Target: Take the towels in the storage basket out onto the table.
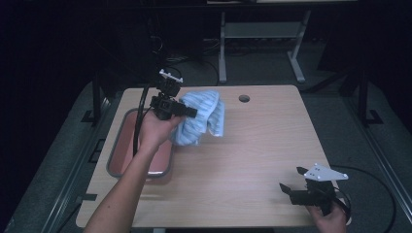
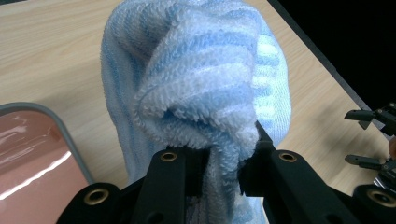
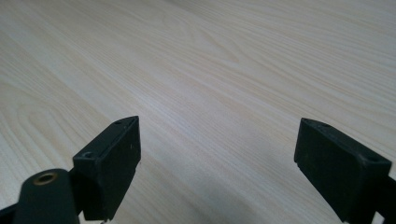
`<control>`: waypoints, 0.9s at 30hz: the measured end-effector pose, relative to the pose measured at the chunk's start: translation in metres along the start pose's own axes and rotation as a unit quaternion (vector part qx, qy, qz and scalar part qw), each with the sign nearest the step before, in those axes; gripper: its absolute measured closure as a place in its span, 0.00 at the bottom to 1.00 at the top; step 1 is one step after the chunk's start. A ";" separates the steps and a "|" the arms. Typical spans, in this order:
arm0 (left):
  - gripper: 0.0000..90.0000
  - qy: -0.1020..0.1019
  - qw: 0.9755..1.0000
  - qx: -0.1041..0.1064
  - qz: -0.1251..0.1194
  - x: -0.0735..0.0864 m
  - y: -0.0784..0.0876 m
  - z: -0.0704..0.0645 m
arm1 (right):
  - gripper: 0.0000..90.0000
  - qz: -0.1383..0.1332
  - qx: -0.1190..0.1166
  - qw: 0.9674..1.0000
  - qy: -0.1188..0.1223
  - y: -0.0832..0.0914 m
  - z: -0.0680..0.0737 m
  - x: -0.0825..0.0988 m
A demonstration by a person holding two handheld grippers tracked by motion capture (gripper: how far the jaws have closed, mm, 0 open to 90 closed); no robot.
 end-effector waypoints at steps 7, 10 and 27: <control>0.82 -0.002 1.000 0.006 0.007 -0.001 -0.010 -0.004 | 0.16 0.000 0.000 1.000 -0.003 0.000 0.000 0.001; 0.82 -0.004 1.000 0.008 0.010 -0.001 -0.016 -0.006 | 0.16 -0.001 0.001 1.000 -0.002 0.001 -0.001 0.001; 0.82 -0.010 0.999 0.017 0.028 -0.002 -0.046 -0.020 | 0.16 -0.004 0.000 1.000 -0.002 0.003 -0.003 0.002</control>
Point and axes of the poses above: each handheld gripper's, and its own axes: y roughly backward along the jaws, x roughly out of its underside, z roughly to its left, the point moved 2 cm from there along -y, roughly forward along the jaws, and after that the axes turned 14 degrees about y, right-handed, at the moved point
